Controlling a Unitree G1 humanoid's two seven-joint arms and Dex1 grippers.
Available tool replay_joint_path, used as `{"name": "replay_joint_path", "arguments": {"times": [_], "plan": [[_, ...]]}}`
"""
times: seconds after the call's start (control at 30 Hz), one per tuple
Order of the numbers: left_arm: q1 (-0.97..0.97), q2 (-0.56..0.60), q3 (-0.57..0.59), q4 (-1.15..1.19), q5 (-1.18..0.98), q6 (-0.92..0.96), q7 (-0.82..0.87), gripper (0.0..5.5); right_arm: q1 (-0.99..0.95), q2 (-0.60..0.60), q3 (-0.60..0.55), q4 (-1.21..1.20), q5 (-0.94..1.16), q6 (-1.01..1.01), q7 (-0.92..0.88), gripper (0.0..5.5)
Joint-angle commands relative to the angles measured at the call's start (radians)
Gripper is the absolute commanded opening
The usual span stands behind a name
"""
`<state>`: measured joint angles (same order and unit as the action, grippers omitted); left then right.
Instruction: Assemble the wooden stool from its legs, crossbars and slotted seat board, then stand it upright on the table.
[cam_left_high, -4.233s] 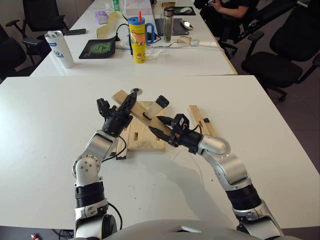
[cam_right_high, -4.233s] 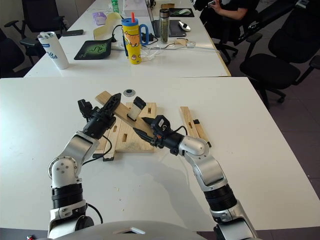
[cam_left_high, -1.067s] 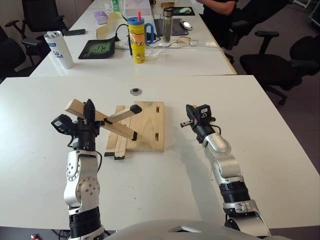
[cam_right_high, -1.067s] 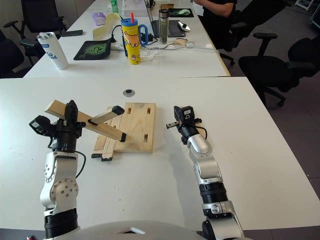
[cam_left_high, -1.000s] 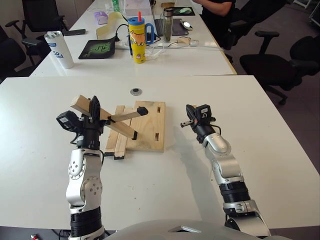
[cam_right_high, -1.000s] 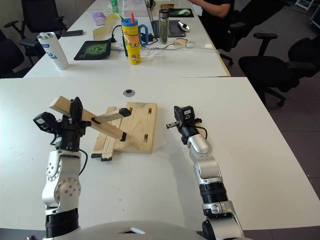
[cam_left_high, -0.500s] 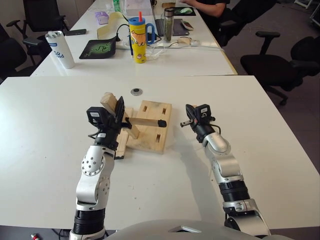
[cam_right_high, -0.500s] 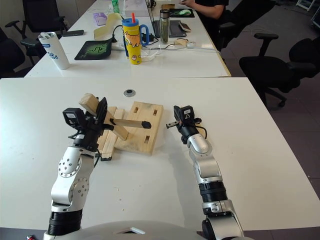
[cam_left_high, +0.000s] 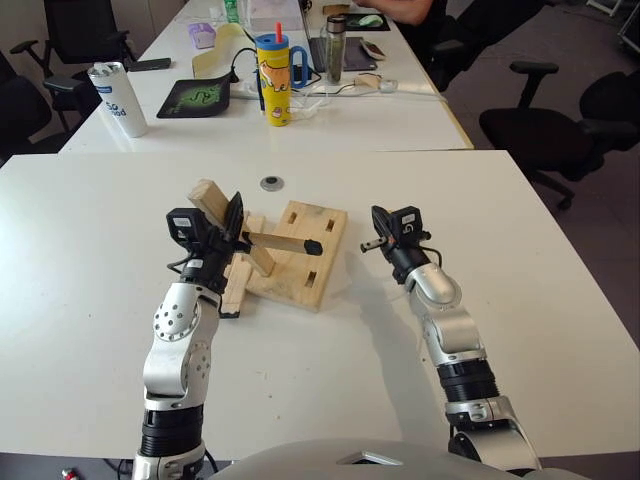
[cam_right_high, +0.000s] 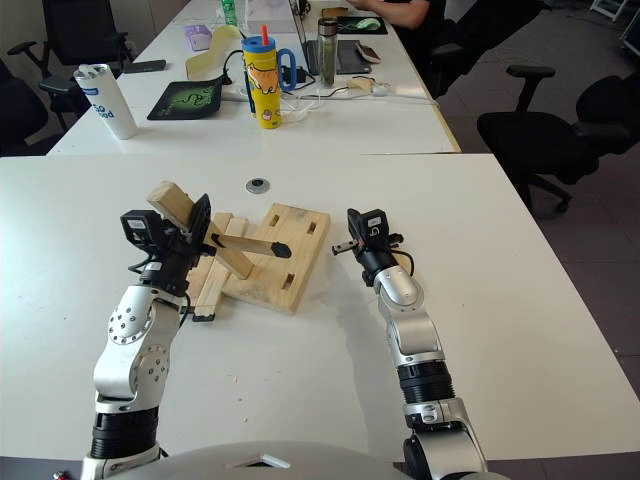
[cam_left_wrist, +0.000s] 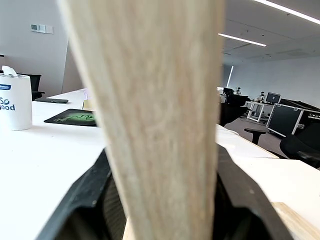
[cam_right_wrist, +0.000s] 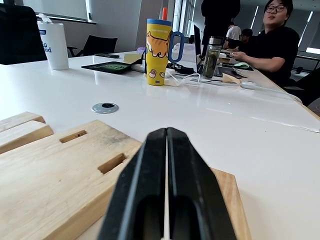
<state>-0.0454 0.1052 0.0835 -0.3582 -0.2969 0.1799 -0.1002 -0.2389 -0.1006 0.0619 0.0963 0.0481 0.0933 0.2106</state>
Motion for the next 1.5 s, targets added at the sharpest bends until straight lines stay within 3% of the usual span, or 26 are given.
{"name": "replay_joint_path", "arguments": {"times": [0.03, 0.33, 0.57, 0.73, 1.07, 1.3, 1.5], "plan": [[-0.038, 0.008, 0.015, -0.010, -0.003, 0.019, 0.004, 2.15, -0.006, 0.004, -0.001, 0.017, -0.005, -0.008, -0.004, 0.00], [-0.169, 0.046, 0.077, -0.137, -0.069, 0.085, 0.016, 2.15, -0.007, 0.012, -0.001, 0.017, 0.001, 0.003, -0.009, 0.00], [-0.399, 0.157, 0.334, -0.114, -0.332, 0.189, 0.062, 2.15, -0.037, 0.016, -0.012, 0.042, 0.000, -0.009, -0.016, 0.00], [-0.272, 0.233, 0.462, 0.061, -0.406, 0.258, 0.011, 2.15, -0.028, 0.015, -0.021, 0.022, -0.001, -0.010, -0.026, 0.00], [0.102, 0.389, 0.296, 0.211, -0.318, 0.359, -0.366, 2.15, -0.004, 0.012, -0.027, -0.005, -0.003, -0.016, -0.041, 0.00], [0.162, 0.433, 0.154, 0.204, -0.214, 0.374, -0.448, 2.15, -0.011, 0.014, -0.029, -0.009, -0.007, -0.048, -0.051, 0.00], [0.165, 0.436, 0.099, 0.232, -0.151, 0.371, -0.455, 2.15, -0.013, 0.016, -0.033, -0.006, -0.003, -0.059, -0.063, 0.00]]}}
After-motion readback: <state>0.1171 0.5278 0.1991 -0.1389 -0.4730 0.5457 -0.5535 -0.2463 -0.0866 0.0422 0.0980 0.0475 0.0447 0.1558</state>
